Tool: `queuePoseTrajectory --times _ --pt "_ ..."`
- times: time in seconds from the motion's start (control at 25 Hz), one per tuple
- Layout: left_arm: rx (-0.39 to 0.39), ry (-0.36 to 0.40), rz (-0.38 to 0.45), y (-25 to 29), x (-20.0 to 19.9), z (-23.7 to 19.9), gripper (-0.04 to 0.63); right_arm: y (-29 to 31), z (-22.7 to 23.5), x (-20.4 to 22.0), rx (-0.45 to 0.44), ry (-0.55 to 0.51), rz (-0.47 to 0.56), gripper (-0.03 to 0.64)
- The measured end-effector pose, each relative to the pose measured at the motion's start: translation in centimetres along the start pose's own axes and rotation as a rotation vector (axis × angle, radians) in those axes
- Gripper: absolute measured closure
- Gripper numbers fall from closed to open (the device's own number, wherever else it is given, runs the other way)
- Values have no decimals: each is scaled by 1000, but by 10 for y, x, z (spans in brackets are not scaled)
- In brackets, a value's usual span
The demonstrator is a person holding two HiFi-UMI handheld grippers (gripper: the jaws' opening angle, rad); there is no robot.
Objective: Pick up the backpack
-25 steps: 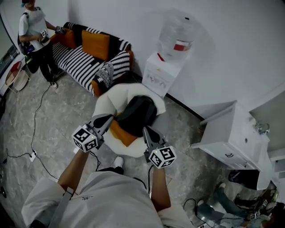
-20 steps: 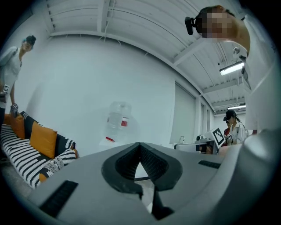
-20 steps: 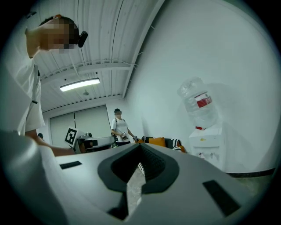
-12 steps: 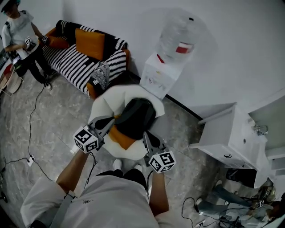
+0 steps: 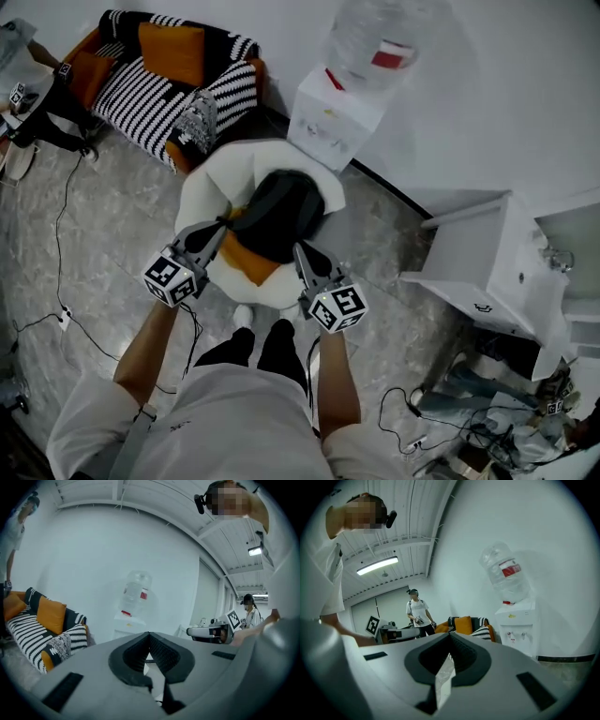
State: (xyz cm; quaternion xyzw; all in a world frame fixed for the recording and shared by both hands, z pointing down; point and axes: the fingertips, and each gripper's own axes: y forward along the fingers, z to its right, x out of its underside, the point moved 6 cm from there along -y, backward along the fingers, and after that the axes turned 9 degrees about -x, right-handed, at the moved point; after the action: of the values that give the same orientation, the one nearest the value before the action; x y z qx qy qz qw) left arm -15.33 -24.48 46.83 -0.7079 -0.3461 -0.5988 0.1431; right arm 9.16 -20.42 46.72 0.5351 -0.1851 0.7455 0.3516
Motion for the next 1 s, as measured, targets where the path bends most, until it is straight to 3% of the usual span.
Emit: queuePoseTrajectory --times 0.36,1.0 --pt "-81 -22 -73 71 46 -15 594 9 93 55 34 45 -110 611" --pt "-70 -12 -244 191 162 -47 592 24 221 176 123 173 -209 611"
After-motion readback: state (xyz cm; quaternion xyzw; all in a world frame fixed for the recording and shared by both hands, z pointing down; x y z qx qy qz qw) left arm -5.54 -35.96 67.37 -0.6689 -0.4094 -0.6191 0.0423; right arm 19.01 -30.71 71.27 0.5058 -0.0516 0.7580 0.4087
